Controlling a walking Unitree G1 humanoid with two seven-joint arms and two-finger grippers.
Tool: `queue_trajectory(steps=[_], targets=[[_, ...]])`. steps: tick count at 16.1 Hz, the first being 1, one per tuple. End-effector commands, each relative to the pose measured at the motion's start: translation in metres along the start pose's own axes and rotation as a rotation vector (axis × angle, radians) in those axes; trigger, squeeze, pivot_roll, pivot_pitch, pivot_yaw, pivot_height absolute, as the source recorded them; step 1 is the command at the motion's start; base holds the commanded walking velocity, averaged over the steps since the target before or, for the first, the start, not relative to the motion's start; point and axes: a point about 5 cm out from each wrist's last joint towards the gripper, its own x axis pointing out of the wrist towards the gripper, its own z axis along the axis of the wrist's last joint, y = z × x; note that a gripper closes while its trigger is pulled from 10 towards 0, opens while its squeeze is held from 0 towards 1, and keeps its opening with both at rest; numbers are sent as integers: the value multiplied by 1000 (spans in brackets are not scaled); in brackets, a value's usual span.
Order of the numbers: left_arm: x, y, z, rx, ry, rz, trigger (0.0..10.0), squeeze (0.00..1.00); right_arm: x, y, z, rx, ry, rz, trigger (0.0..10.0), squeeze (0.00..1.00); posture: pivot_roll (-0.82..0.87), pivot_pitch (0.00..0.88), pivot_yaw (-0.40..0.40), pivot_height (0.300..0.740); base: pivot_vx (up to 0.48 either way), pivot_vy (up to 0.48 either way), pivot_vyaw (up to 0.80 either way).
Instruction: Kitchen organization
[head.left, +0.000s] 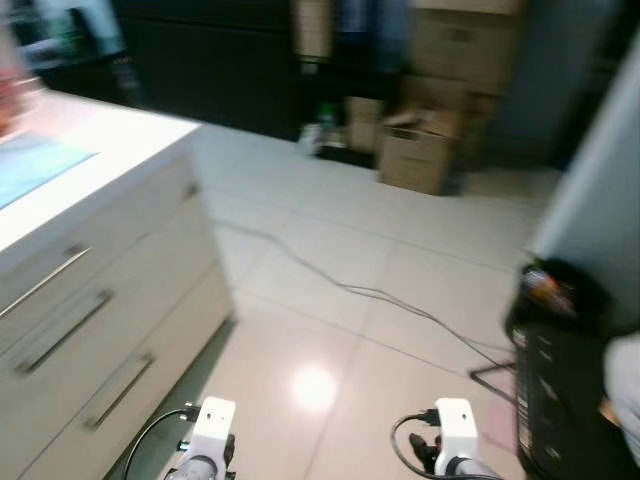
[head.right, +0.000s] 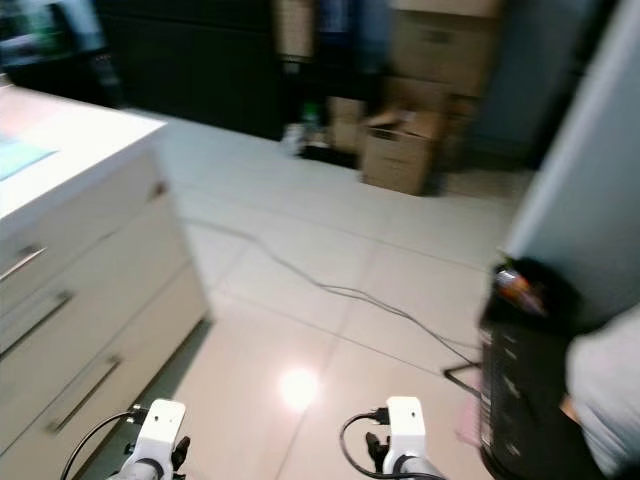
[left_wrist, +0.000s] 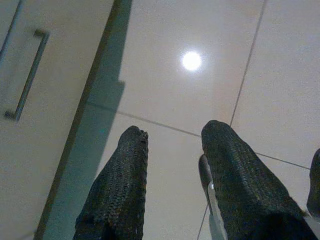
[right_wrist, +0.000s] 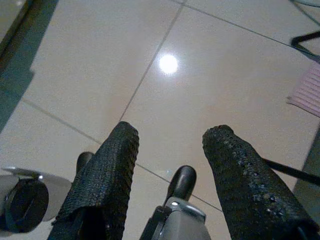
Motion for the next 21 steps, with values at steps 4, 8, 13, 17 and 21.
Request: queue_trajectory(steps=[4,8,13,17,21], targets=[[0,2,-1,5,0,11,10000,0,-1,2,-7,-10,25,19,10000,0,106,0,36,740,0,0,800],[-1,2,-5,17,15,13,10000,0,-2,2,-9,-18,30,28,10000,0,107,3,35,740,0,0,800],[-2,5,-10,29,34,21,10000,0,-2,4,-9,-29,31,40,10000,0,109,0,34,740,0,0,800],[-3,6,-12,42,42,15,10000,0,-2,4,-10,-29,33,40,10000,0,108,0,40,740,0,0,800],[-3,8,-14,51,47,16,10000,0,-2,6,-11,-31,38,47,10000,0,112,0,43,740,0,0,800]])
